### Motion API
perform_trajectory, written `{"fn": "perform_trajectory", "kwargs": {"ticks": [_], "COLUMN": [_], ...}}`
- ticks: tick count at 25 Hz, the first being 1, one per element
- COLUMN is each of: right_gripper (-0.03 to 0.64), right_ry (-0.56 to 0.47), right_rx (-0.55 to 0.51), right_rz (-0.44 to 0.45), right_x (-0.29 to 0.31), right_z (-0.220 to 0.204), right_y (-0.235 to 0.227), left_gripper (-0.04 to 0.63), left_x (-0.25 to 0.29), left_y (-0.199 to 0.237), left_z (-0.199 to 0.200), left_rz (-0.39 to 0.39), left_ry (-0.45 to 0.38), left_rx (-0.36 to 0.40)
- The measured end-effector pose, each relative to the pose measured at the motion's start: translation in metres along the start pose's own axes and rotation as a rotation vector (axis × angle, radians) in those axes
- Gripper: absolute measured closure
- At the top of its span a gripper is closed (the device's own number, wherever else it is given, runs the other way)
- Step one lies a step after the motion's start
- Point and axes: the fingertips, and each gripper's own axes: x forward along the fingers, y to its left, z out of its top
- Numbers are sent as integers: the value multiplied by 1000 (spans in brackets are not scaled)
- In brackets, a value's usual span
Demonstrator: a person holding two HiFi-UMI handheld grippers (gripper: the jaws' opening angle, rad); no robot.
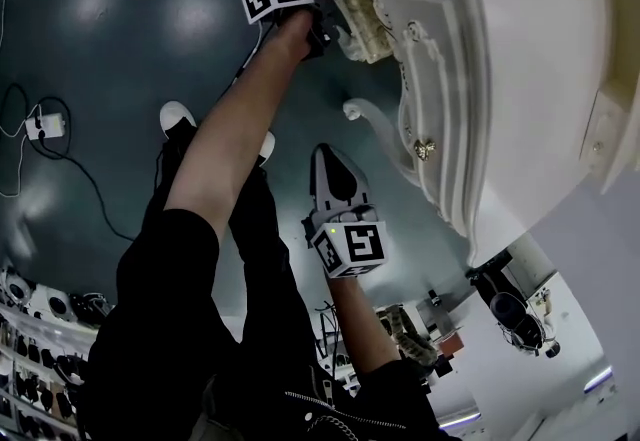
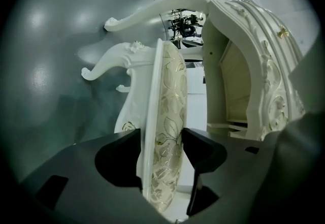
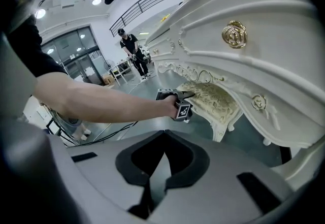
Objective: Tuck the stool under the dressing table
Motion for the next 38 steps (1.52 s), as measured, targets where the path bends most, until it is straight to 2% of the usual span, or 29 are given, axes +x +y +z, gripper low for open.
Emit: {"fn": "perform_trajectory", "kwargs": {"ticks": [7,9,11,12,13,15,16,20,26,32,36,38], "right_gripper": [611,611,611,611,611,611,611,611,611,612,612,612], "right_ry": [23,18,8,2,-5,-20,-29,-74,-146,-258,-299,-321], "right_rx": [29,47,48,46,45,43,41,40,66,104,72,75], "right_rz": [8,19,24,24,25,31,35,30,11,-79,-98,-94], "right_x": [-4,-4,-3,-2,-2,-3,-3,-8,-38,-78,-110,-122], "right_z": [-15,-15,-12,-10,-7,2,7,30,71,127,156,169], "right_y": [4,8,12,15,17,26,31,48,71,71,89,99], "left_gripper": [331,331,331,347,386,507,532,567,574,574,574,574], "left_x": [-4,-20,-43,-56,-69,-97,-111,-162,-226,-283,-320,-340], "left_y": [-4,-3,-2,-3,-5,-9,-11,-36,-108,-188,-240,-266], "left_z": [7,14,19,20,19,17,17,19,7,3,-9,-10], "left_rz": [-35,-18,32,65,101,174,207,269,248,230,204,193], "left_ry": [-8,-36,-37,-21,4,61,87,151,184,146,146,150], "left_rx": [5,42,148,235,338,548,635,876,1099,1199,1278,1341]}}
